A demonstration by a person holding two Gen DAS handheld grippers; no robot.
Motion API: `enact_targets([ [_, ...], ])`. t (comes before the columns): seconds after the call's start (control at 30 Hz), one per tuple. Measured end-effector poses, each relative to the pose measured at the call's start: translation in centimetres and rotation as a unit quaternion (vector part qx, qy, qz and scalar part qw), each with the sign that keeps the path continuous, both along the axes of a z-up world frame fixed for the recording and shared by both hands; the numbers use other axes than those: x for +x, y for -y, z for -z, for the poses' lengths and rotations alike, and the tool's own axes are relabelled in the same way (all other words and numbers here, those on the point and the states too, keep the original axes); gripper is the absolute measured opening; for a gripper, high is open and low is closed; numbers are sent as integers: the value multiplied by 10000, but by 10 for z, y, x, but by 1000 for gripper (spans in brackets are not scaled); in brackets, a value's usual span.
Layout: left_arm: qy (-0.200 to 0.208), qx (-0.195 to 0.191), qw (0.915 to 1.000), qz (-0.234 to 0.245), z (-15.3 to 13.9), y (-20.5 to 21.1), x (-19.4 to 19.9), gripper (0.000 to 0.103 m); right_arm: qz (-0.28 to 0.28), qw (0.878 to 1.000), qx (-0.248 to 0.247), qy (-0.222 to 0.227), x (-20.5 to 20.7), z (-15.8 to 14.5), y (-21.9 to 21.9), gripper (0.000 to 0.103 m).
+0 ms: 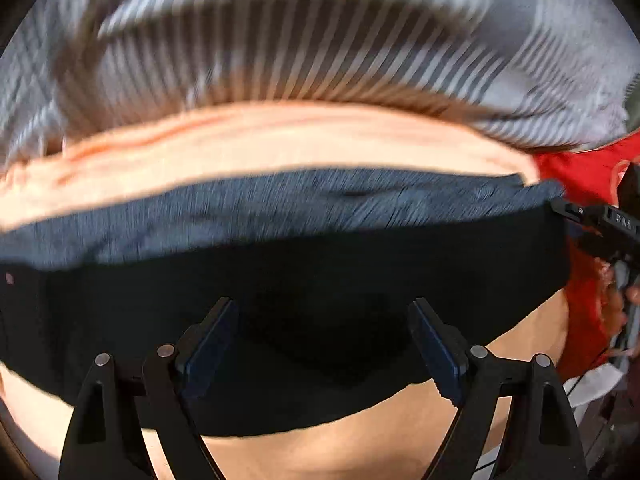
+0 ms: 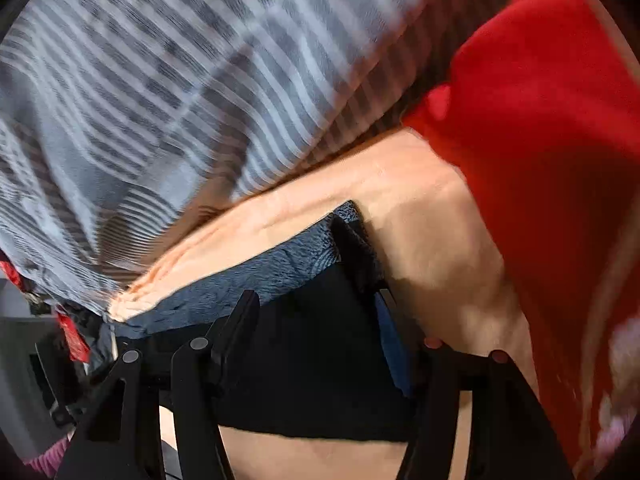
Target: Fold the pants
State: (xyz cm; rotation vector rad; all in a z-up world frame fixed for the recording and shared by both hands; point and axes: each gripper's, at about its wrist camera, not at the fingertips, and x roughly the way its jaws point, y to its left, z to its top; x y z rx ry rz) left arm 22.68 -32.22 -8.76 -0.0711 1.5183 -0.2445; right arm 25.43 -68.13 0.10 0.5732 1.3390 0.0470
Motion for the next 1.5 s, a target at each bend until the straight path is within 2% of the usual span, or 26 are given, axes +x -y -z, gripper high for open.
enact_targets([
  [0.03,14,85,9999,-65,4,0,-5,87,-135,9998,-49,-131,6,5,-4,10],
  [0.07,41,110,9999,-82,5,1,-7,87,-252,9993,-208,-193,9,7,-7,10],
  [0.13,116,300,9994,-87,10,4,-8,87,-440,9972,-605,-6,19,1,-13,10],
  [0.23,101,607,9980,-160,22,4,-7,87,-138,9966,-802,-145,34,8,-6,11],
  [0.3,53,551,9980,-299,24,2,-5,87,98,9954,-935,-194,36,9,1,18],
  [0.33,156,459,9982,-350,19,2,-4,87,213,9953,-919,-195,35,7,5,20],
  [0.37,229,453,9981,-344,17,2,-3,87,345,9953,-898,-137,31,2,10,26],
  [0.43,363,489,9978,-256,13,5,-2,87,517,9914,-1199,97,18,-17,14,27],
  [0.5,325,456,9980,-283,17,10,1,87,499,9869,-1494,354,5,-36,8,27],
  [0.57,277,397,9983,-313,25,18,3,87,120,9882,-1429,537,-6,-45,-11,27],
  [0.63,300,471,9982,-220,35,30,1,87,-269,9889,-1429,312,-16,-31,-31,27],
  [0.67,292,643,9974,-145,43,36,0,87,-299,9888,-1454,147,-20,-20,-39,27],
  [0.73,146,686,9974,-176,53,37,-2,87,-14,9889,-1379,-553,-39,17,-32,23],
  [0.77,135,641,9976,-222,53,38,-2,87,150,9908,-1219,-568,-46,23,-29,22],
  [0.8,188,569,9979,-262,50,37,-3,87,322,9925,-1127,-348,-54,19,-26,22],
  [0.9,545,642,9961,-259,36,18,-4,87,122,9909,-1328,-184,-59,0,-40,28],
  [1.03,434,674,9954,-516,58,-4,9,87,-569,9896,-1304,215,-47,-6,-98,29],
  [1.07,512,663,9953,-492,62,-9,12,88,-644,9893,-1301,158,-46,0,-104,29],
  [1.13,650,824,9934,-467,69,-14,26,88,-750,9878,-1345,-246,-41,26,-121,29],
  [1.17,671,859,9927,-522,69,-21,30,88,-721,9866,-1448,-226,-41,32,-124,29],
  [1.2,673,936,9909,-695,68,-34,38,88,-691,9858,-1532,-1,-44,31,-124,29],
  [1.27,694,841,9908,-801,60,-54,40,87,-740,9846,-1585,23,-50,30,-126,29],
  [1.33,819,741,9918,-637,47,-78,32,87,-712,9837,-1646,-110,-51,24,-125,29],
  [1.4,823,784,9926,-435,39,-100,19,87,-661,9826,-1727,-179,-53,16,-146,31],
  [1.43,802,774,9932,-345,34,-120,10,87,-613,9841,-1666,-105,-55,9,-154,33],
  [1.5,831,770,9931,-307,25,-161,2,87,-669,9865,-1494,89,-53,-1,-185,48],
])
